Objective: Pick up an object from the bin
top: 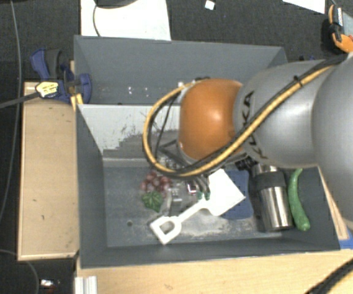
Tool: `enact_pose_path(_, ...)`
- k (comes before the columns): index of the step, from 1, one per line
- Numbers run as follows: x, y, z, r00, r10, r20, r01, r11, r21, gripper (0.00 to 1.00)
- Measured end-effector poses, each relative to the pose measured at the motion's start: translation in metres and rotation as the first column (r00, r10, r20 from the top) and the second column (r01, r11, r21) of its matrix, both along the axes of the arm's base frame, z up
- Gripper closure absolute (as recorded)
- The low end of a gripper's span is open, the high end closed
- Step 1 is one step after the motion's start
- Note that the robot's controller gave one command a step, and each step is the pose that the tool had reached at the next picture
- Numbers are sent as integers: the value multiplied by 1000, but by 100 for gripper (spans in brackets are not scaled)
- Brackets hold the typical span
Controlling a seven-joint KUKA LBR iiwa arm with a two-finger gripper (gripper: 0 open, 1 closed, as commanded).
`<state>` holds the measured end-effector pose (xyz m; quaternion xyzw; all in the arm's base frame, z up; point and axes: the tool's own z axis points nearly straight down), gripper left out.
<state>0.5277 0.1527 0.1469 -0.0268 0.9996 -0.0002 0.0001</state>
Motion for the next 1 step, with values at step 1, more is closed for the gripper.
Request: enact_pose_path(1, -18, 10, -32, 980, 199, 8, -199, 980, 6, 0)
